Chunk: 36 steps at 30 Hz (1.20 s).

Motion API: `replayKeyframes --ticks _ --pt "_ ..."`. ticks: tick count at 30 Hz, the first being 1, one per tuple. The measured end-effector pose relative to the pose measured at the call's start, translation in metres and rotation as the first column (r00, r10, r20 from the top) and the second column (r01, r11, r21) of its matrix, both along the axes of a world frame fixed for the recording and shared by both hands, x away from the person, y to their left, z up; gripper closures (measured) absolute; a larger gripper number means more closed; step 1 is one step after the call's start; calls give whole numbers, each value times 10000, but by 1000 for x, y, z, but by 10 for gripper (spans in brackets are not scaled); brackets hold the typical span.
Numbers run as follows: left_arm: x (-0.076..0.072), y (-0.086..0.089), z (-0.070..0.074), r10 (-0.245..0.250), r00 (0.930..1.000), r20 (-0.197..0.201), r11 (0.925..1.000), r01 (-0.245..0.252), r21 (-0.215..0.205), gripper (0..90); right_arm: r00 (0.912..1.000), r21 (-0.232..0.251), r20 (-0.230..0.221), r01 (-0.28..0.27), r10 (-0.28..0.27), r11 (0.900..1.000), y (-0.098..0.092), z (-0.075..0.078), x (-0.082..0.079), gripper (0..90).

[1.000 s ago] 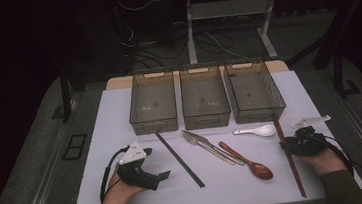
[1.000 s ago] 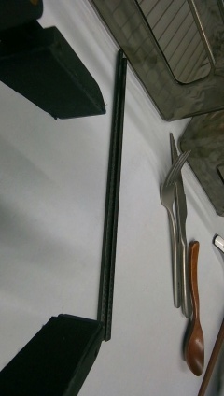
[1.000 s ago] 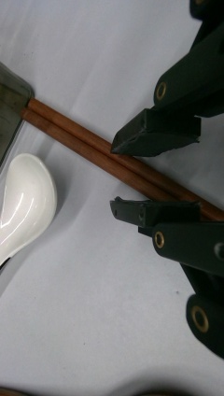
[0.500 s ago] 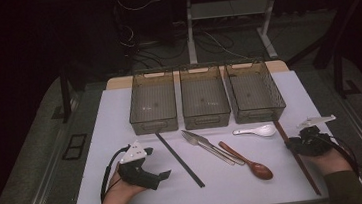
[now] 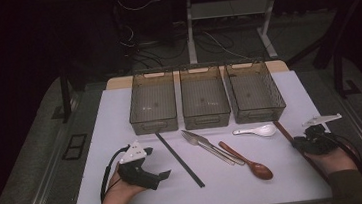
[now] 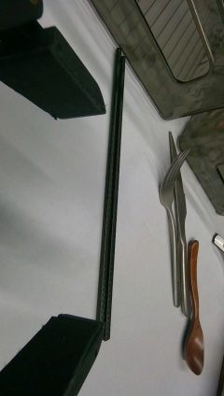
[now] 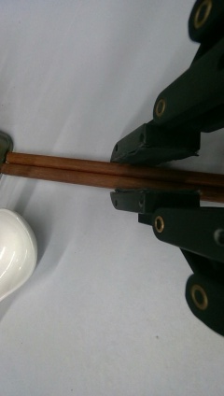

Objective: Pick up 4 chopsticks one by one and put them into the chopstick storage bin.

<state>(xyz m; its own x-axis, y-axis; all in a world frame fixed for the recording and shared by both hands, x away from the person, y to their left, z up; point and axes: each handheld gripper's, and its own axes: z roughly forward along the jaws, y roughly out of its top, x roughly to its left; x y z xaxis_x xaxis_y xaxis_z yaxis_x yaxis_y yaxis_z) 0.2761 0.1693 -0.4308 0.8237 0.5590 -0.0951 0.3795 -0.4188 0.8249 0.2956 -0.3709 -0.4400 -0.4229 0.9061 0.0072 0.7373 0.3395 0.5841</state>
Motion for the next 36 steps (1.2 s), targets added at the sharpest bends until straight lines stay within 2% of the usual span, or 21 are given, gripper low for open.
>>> replayKeyframes --ticks 8,11,15,18,20,28,30,32,36 --pt "0 0 0 -6 10000 -15 10000 6 -2 0 10000 64 -23 -41 41 10000 -1 0 0 745" --pt "0 0 0 -37 10000 -12 10000 37 31 0 10000 222 25 -91 91 9997 0 0 0 645" --pt "0 -1 -1 -37 10000 -28 10000 37 62 0 9997 331 177 -165 160 9993 3 2 4 620" --pt "0 -1 -1 18 10000 -68 10000 -18 11 0 9994 503 349 -30 12 9987 6 5 11 606" --pt "0 -1 -1 5 10000 -56 10000 -5 15 0 9986 438 519 95 -117 9990 8 6 18 605" --pt "0 0 -2 84 9999 -78 10000 -84 -10 0 9988 461 487 90 -112 9989 11 4 44 667" --pt "0 0 -2 88 9999 -109 10000 -88 -27 0 9994 578 354 2 -22 9983 12 2 47 679" --pt "0 0 -2 77 9999 -110 10000 -77 -25 0 9996 406 265 13 -23 9992 13 -1 47 688" --pt "0 0 -2 74 9999 -117 10000 -75 -23 0 9999 434 171 -9 1 9991 12 -3 48 730"
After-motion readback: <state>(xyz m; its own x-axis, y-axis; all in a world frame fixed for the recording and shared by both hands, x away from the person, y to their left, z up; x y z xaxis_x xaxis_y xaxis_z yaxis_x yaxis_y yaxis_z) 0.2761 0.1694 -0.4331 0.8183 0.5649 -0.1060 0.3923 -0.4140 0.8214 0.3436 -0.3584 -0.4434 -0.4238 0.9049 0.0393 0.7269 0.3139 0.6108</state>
